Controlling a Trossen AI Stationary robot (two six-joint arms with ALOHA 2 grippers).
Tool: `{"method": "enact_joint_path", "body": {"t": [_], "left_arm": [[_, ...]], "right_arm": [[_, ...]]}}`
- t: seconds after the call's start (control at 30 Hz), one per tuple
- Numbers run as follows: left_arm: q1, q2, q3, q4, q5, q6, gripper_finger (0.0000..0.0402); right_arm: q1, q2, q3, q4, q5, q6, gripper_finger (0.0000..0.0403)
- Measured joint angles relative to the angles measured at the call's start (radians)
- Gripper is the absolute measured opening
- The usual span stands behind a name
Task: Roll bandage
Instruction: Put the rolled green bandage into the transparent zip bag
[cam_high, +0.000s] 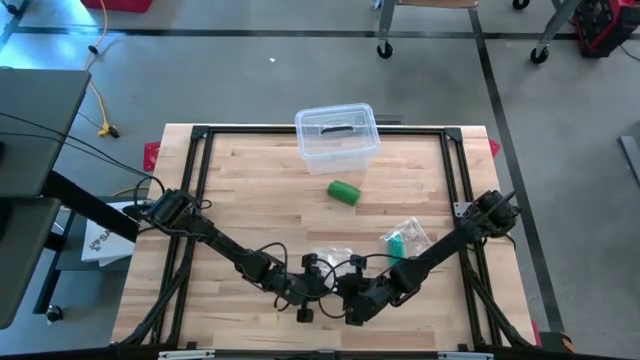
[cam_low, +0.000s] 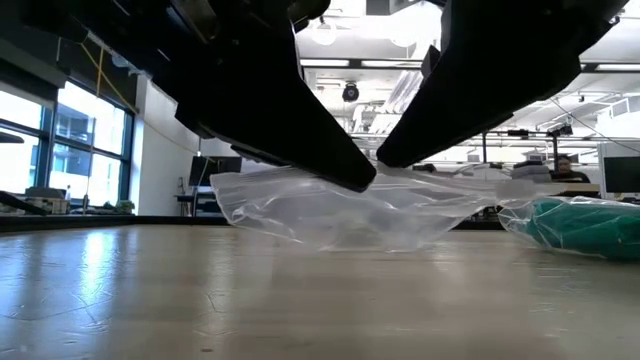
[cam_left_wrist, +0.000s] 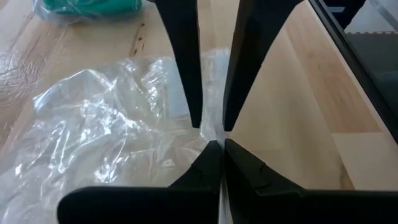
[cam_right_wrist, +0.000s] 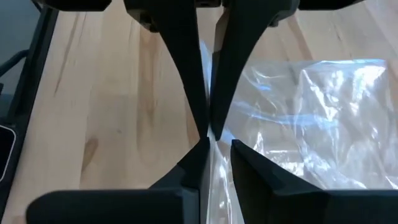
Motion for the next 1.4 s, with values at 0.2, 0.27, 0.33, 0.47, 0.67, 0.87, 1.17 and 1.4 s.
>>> {"method": "enact_joint_path", "body": {"t": [0.2, 0.27, 0.33, 0.47, 0.67, 0.87, 1.17, 1.4], "left_arm": [[0.000, 0.000, 0.000, 0.004, 0.002, -0.001, 0.0003], [0.000, 0.000, 0.000, 0.006, 0.003, -0.001, 0.0003], [0.000, 0.000, 0.000, 0.007, 0.003, -0.003, 0.0003], [0.000, 0.000, 0.000, 0.005, 0.002, -0.009, 0.0003], [0.006, 0.000, 0.000, 0.011, 0.007, -0.010, 0.0003], [0.006, 0.000, 0.000, 0.006, 0.011, -0.011, 0.0003], [0.007, 0.000, 0.000, -0.001, 0.006, -0.001, 0.0003], [0.007, 0.000, 0.000, -0.001, 0.007, 0.010, 0.0005]], "right_arm": [[0.003, 0.000, 0.000, 0.040, -0.017, -0.024, 0.0055], [0.006, 0.001, 0.000, 0.050, -0.018, -0.025, 0.0055], [0.007, 0.001, 0.000, 0.050, -0.018, -0.026, 0.0055], [0.006, 0.001, 0.000, 0.024, -0.016, -0.048, 0.0055], [0.006, 0.001, -0.002, 0.013, -0.013, -0.079, 0.0078], [0.015, 0.002, -0.002, 0.032, 0.034, -0.136, 0.0138], [0.026, 0.002, -0.002, -0.033, 0.111, -0.089, 0.0073], [0.027, 0.002, -0.002, -0.052, 0.103, -0.071, 0.0005]]}}
